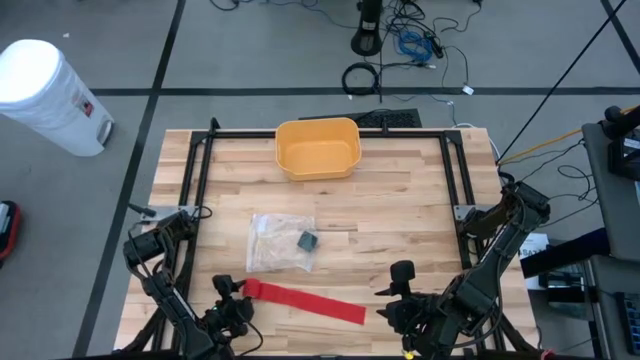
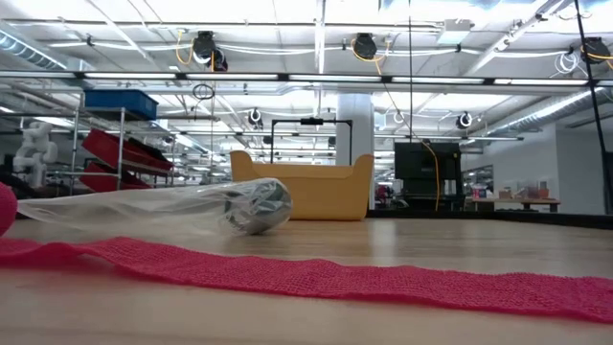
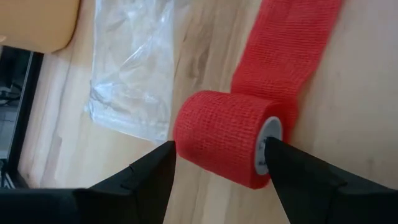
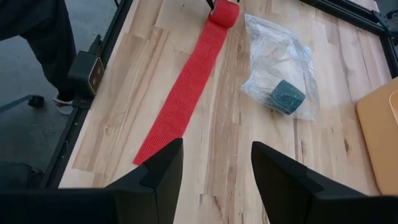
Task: Roll bandage
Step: Roll the red bandage
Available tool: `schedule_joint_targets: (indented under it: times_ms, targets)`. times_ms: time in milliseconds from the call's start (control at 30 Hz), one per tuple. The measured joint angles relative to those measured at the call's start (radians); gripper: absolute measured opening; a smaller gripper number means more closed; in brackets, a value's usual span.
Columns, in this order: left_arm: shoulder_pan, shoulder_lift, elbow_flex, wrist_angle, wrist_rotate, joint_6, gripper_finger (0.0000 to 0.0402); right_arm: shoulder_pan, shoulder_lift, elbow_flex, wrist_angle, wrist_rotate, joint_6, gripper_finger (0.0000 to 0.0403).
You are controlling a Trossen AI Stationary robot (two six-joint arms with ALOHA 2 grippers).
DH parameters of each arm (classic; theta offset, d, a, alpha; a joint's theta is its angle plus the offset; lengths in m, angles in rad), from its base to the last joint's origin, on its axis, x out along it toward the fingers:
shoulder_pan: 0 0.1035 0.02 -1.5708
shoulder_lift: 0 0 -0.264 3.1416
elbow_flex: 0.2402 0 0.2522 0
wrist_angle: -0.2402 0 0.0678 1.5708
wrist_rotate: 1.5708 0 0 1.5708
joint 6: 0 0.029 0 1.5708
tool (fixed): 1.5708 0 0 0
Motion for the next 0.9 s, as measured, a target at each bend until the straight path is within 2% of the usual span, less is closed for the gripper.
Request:
schedule_joint_targets:
  times_ms: [133,467,900]
  targets:
    - [0.0,0.0,-0.004,-0.003,-0.012,-0.051,0.0236,0.0,0.0,0.0,0.0,0.0,0.0,0.0175]
    - [0.002,0.0,-0.004,-0.008,-0.015,-0.099,0.0148,0.0,0.0,0.0,0.0,0.0,0.0,0.0175]
    - [0.046,0.059,-0.004,-0.077,-0.028,-0.12,0.0139,0.0,0.0,0.0,0.009,-0.001,-0.003,0.0175]
